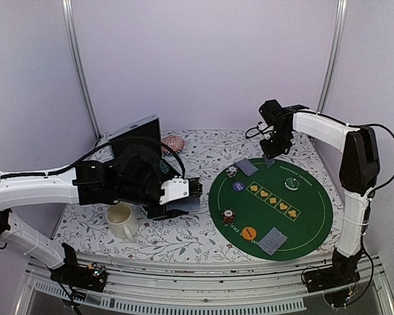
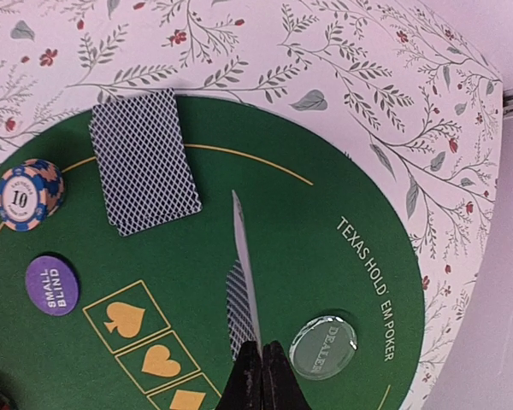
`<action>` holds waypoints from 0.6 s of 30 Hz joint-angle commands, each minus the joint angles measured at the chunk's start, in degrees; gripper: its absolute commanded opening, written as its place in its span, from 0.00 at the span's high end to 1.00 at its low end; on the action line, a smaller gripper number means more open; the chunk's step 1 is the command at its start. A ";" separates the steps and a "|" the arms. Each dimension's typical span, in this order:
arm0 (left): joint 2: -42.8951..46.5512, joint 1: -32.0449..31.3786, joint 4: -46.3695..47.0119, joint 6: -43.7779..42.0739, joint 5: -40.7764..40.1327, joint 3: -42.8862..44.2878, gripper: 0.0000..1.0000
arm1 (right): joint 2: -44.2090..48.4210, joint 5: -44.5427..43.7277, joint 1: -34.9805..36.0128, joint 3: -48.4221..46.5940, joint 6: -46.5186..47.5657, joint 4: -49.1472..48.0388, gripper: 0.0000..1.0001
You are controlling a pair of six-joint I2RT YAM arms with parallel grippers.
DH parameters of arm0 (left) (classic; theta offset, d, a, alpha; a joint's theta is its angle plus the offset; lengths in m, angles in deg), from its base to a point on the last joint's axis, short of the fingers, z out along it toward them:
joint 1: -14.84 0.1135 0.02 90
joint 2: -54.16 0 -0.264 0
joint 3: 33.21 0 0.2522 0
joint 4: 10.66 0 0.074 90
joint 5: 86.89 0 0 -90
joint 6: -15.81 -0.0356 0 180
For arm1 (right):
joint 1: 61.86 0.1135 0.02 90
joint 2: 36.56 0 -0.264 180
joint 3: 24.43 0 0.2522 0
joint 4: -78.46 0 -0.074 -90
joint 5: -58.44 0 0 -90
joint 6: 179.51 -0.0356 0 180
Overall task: Distribute texas hold em gaming equipment
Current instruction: Flop the poker card in the community card area.
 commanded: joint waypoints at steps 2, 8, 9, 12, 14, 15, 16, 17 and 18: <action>1.40 0.70 1.45 -0.59 0.58 -0.54 0.39 | -5.70 -16.55 5.35 -2.30 1.60 2.28 0.98; 1.61 0.94 1.35 -0.50 0.87 -0.45 0.39 | -12.18 -21.78 9.89 -1.93 1.31 5.83 0.98; 1.61 0.98 1.36 -0.50 0.90 -0.46 0.39 | -13.17 -21.31 10.58 -1.83 1.06 6.43 0.98; 1.45 0.99 1.36 -0.52 0.87 -0.54 0.39 | -15.25 -18.62 12.18 -1.41 0.32 7.63 0.98; 1.49 0.99 1.26 -0.51 0.95 -0.45 0.39 | -15.30 -14.05 12.78 -1.09 -0.01 7.22 0.98; 1.61 1.04 1.27 -0.50 0.94 -0.45 0.39 | -14.93 -11.44 12.81 -0.62 -0.21 6.44 0.98; 1.65 1.09 1.26 -0.57 0.97 -0.53 0.39 | -14.61 -9.59 12.82 -0.13 -0.14 5.54 0.98; 1.69 1.12 1.27 -0.59 0.98 -0.54 0.39 | -14.39 -8.34 12.84 0.35 -0.01 4.89 0.98; 1.82 1.09 1.27 -0.59 1.07 -0.55 0.39 | -14.25 -7.00 12.83 0.59 0.19 4.29 0.98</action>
